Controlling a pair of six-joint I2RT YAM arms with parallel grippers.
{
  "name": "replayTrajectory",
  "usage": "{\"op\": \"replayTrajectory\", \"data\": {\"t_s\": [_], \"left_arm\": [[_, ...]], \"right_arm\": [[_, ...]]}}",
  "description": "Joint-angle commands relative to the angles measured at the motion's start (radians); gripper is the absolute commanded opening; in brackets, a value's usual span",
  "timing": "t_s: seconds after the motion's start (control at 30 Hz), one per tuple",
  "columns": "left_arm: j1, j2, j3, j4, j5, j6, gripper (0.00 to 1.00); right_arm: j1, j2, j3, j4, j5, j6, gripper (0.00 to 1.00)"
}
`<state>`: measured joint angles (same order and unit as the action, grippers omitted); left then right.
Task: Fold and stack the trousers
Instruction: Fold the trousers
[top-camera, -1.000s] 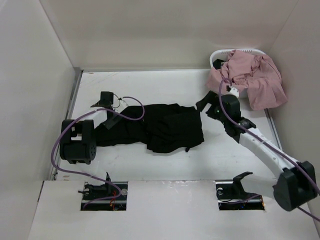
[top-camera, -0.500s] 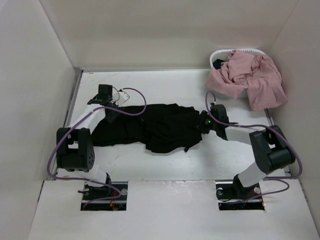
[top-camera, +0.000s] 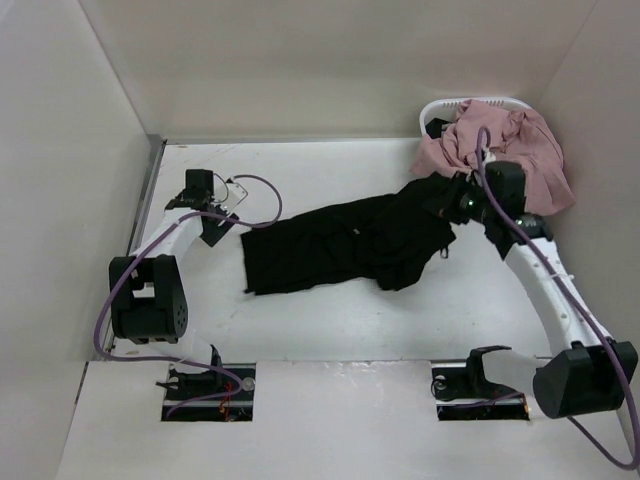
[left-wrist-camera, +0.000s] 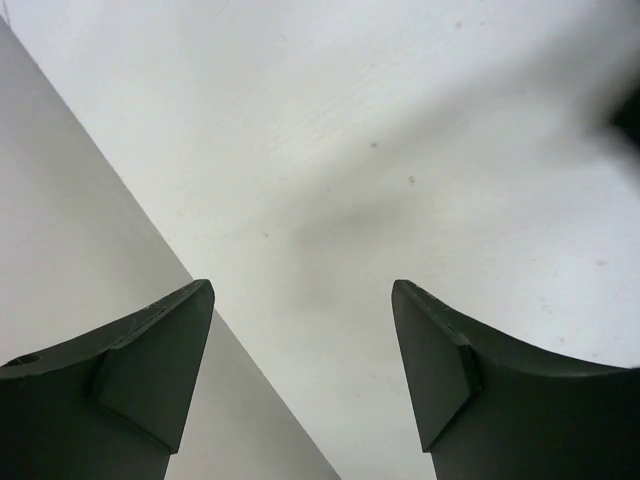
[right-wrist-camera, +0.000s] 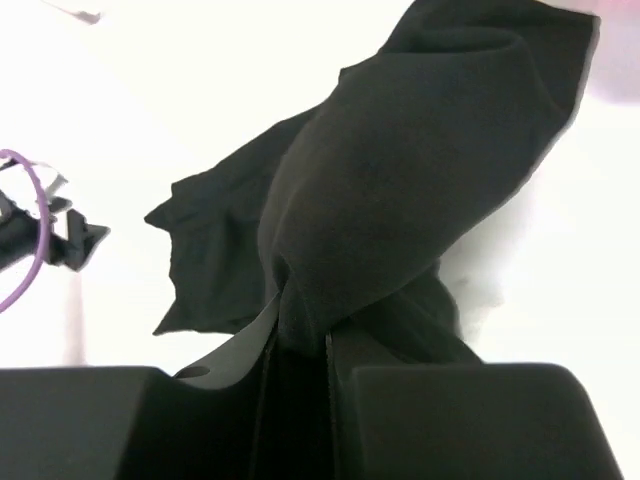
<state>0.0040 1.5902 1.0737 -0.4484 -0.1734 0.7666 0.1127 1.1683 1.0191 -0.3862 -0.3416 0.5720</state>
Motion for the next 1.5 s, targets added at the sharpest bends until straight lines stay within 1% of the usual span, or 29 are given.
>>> {"op": "replayTrajectory", "data": {"t_s": [0.0, 0.07, 0.1, 0.17, 0.27, 0.33, 0.43, 0.5, 0.6, 0.67, 0.7, 0.73, 0.8, 0.87, 0.97, 1.07, 1.13, 1.23, 1.3, 1.37, 1.43, 1.47], "left_arm": [[-0.026, 0.007, 0.017, 0.007, 0.011, -0.023, 0.71], [-0.034, 0.01, 0.02, 0.01, 0.011, -0.026, 0.71], [-0.035, 0.011, 0.023, 0.01, 0.011, -0.029, 0.71], [-0.037, 0.013, 0.026, 0.01, 0.012, -0.033, 0.72], [-0.032, 0.01, 0.025, 0.01, 0.015, -0.038, 0.72], [-0.028, 0.007, 0.022, 0.013, 0.015, -0.041, 0.72], [-0.005, -0.006, 0.011, 0.013, 0.022, -0.043, 0.72], [0.012, -0.015, 0.003, 0.013, 0.025, -0.041, 0.72], [0.041, -0.026, -0.006, 0.014, 0.034, -0.038, 0.72], [0.061, -0.029, -0.006, 0.014, 0.04, -0.036, 0.72], [0.069, -0.029, -0.004, 0.016, 0.041, -0.041, 0.72], [0.076, -0.029, -0.001, 0.017, 0.044, -0.043, 0.72], [0.081, -0.029, 0.005, 0.017, 0.046, -0.049, 0.72], [0.077, -0.029, 0.008, 0.017, 0.046, -0.052, 0.72], [0.064, -0.048, 0.017, 0.019, 0.043, -0.061, 0.71], [0.0, -0.111, 0.028, 0.002, 0.066, -0.09, 0.71], [-0.092, -0.175, 0.022, -0.018, 0.109, -0.096, 0.72], [-0.292, -0.26, 0.012, -0.039, 0.184, -0.122, 0.73], [-0.418, -0.253, 0.044, -0.065, 0.221, -0.174, 0.72], [-0.536, -0.21, 0.092, -0.085, 0.293, -0.26, 0.71], [-0.644, -0.167, 0.124, -0.104, 0.382, -0.334, 0.7], [-0.695, -0.148, 0.135, -0.116, 0.418, -0.358, 0.69]], "right_arm": [[0.04, 0.023, 0.264, -0.391, 0.14, -0.253, 0.0], [0.125, 0.088, 0.398, -0.491, 0.229, -0.293, 0.0], [0.194, 0.146, 0.48, -0.538, 0.287, -0.3, 0.0], [0.306, 0.244, 0.583, -0.58, 0.355, -0.297, 0.0], [0.478, 0.413, 0.712, -0.591, 0.447, -0.268, 0.01], [0.564, 0.52, 0.763, -0.58, 0.487, -0.255, 0.02], [0.667, 0.663, 0.802, -0.566, 0.495, -0.248, 0.03], [0.716, 0.732, 0.8, -0.559, 0.489, -0.244, 0.04], [0.805, 0.798, 0.793, -0.537, 0.483, -0.245, 0.09], [0.859, 0.823, 0.806, -0.514, 0.464, -0.245, 0.21], [0.88, 0.83, 0.815, -0.501, 0.44, -0.248, 0.34], [0.897, 0.832, 0.822, -0.478, 0.409, -0.248, 0.53], [0.914, 0.815, 0.822, -0.433, 0.34, -0.238, 1.0], [0.916, 0.768, 0.803, -0.378, 0.274, -0.23, 1.0], [0.893, 0.628, 0.719, -0.275, 0.222, -0.224, 1.0], [0.754, 0.446, 0.566, -0.176, 0.234, -0.183, 1.0], [0.622, 0.366, 0.454, -0.145, 0.275, -0.127, 1.0], [0.436, 0.33, 0.29, -0.056, 0.349, -0.08, 1.0], [0.367, 0.365, 0.228, 0.005, 0.352, -0.074, 1.0], [0.316, 0.418, 0.179, 0.07, 0.311, -0.055, 1.0], [0.299, 0.458, 0.112, 0.119, 0.29, -0.031, 1.0], [0.296, 0.471, 0.075, 0.124, 0.286, -0.012, 0.98]]}}
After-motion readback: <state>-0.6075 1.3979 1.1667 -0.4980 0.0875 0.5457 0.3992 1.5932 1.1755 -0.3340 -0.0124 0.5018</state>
